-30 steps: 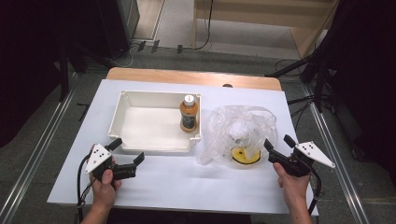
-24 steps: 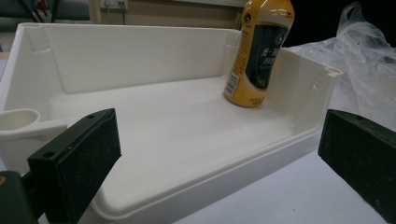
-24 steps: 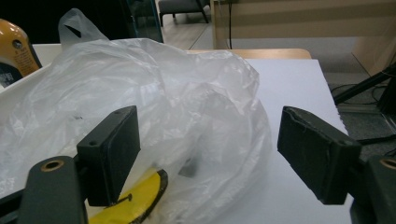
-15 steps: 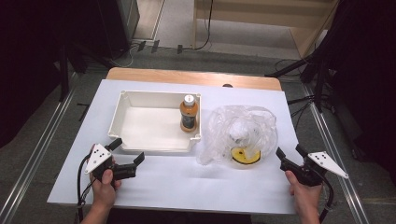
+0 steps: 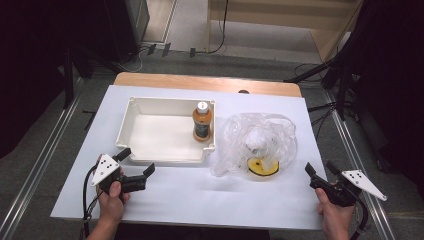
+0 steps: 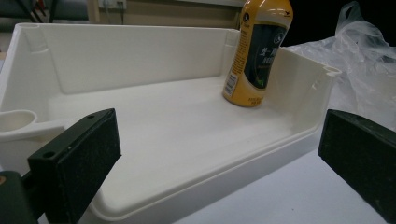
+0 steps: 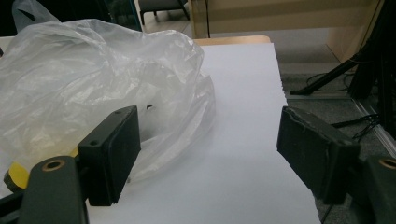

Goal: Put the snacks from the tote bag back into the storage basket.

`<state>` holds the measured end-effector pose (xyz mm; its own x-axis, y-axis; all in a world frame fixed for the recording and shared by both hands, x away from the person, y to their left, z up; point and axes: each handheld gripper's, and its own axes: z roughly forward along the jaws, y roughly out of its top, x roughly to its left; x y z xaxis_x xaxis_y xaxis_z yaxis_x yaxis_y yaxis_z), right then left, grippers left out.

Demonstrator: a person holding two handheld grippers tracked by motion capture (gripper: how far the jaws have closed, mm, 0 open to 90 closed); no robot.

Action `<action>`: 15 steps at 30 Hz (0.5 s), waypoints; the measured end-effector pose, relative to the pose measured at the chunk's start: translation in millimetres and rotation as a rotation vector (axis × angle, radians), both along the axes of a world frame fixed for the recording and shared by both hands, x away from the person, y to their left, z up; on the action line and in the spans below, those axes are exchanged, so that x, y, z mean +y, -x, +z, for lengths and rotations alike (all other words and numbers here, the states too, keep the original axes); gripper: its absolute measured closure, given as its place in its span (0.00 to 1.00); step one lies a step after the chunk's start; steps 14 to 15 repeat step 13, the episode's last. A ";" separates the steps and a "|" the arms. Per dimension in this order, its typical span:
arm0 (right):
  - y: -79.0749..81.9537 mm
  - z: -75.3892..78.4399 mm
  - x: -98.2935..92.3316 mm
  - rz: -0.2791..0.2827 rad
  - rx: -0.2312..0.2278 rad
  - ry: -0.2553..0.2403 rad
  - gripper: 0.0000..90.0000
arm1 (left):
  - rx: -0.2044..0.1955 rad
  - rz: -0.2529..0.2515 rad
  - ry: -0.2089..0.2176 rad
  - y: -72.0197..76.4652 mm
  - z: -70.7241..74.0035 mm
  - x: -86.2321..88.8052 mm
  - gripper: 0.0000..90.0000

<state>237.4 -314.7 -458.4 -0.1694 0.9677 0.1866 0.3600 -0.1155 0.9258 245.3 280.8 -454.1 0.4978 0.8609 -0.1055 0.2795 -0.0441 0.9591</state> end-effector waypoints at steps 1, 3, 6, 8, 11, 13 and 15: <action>-0.3 -0.9 0.0 0.002 0.003 0.002 0.25 | 0.000 0.000 0.002 -0.2 -0.1 0.0 0.00; -1.4 -2.7 0.4 0.005 0.006 0.010 0.25 | 0.002 0.000 0.003 -0.3 -0.1 -0.2 0.00; -2.8 -4.8 1.6 0.011 0.014 0.009 0.25 | 0.005 -0.005 0.001 -0.7 -0.3 -0.4 0.00; -3.2 -5.3 2.1 0.013 0.016 0.010 0.25 | 0.008 -0.007 0.002 -1.2 -0.5 -0.7 0.00; -2.9 -5.3 1.4 0.009 0.013 0.004 0.24 | 0.010 -0.008 0.002 -1.3 -0.6 -0.8 0.00; -2.2 -4.8 1.2 0.005 0.014 -0.001 0.24 | 0.009 -0.009 -0.001 -1.3 -0.7 -1.1 0.00; -2.2 -4.8 1.2 0.005 0.014 -0.001 0.24 | 0.009 -0.009 -0.001 -1.3 -0.7 -1.1 0.00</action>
